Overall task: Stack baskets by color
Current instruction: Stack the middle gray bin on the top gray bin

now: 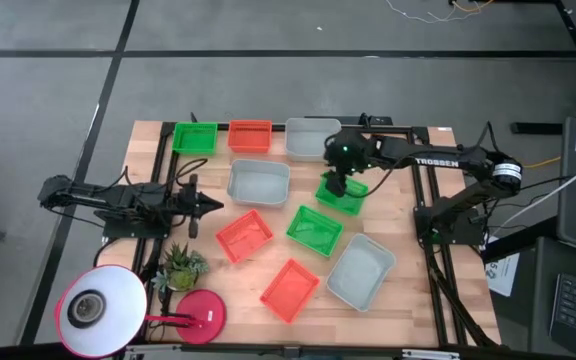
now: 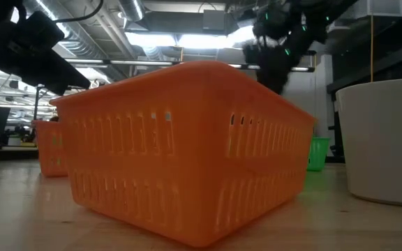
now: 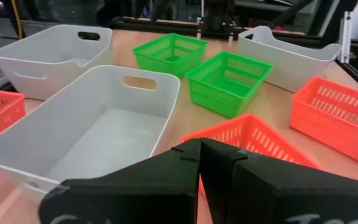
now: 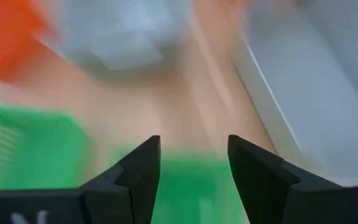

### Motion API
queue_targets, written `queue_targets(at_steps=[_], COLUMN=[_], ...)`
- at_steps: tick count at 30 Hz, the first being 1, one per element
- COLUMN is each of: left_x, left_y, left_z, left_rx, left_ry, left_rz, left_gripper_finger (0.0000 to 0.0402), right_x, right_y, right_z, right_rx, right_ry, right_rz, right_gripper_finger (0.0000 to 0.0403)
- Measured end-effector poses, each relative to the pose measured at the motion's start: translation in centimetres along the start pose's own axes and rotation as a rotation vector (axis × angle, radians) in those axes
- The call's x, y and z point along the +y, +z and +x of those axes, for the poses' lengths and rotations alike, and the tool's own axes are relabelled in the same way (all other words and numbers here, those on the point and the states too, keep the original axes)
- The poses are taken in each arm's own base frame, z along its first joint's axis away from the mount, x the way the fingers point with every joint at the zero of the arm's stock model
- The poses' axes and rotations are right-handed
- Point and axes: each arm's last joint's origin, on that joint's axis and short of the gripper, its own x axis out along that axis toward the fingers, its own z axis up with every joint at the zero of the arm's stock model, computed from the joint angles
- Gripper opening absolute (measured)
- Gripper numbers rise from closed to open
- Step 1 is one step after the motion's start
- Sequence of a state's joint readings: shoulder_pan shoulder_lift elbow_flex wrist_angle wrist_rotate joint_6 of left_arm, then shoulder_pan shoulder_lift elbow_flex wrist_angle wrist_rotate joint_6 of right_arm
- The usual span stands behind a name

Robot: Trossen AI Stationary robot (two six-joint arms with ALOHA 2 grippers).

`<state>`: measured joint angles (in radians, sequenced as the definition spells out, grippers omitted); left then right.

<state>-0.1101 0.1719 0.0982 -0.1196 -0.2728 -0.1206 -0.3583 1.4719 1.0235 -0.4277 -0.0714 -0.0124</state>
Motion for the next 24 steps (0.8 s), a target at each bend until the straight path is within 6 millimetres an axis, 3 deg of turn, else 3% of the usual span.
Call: queue_targets(at_steps=[4,7,12,18,24], left_x=[0.0,0.0,0.0,0.0,0.0], left_y=[0.0,0.0,0.0,0.0,0.0], left_z=[0.0,0.0,0.0,0.0,0.0], left_rx=[-0.001,-0.001,-0.001,-0.002,-0.002], left_ry=[0.006,0.006,0.006,0.006,0.007], left_rz=[0.000,0.000,0.000,0.000,0.000], left_gripper_finger=[0.0000,0.0000,0.0000,0.0000,0.0000], right_x=[2.4,4.4,7.1,8.7,9.8], right_y=[2.9,4.0,5.5,6.3,6.9], right_z=[-0.6,0.2,3.8,9.4,12.4], right_rx=[-0.187,-0.228,-0.176,-0.009,0.086], right_ry=[0.144,0.170,0.165,0.140,0.135], right_rz=[-0.157,-0.248,-0.341,-0.413,-0.449], right_gripper_finger=[0.0187,0.0187,0.0187,0.0187,0.0187])
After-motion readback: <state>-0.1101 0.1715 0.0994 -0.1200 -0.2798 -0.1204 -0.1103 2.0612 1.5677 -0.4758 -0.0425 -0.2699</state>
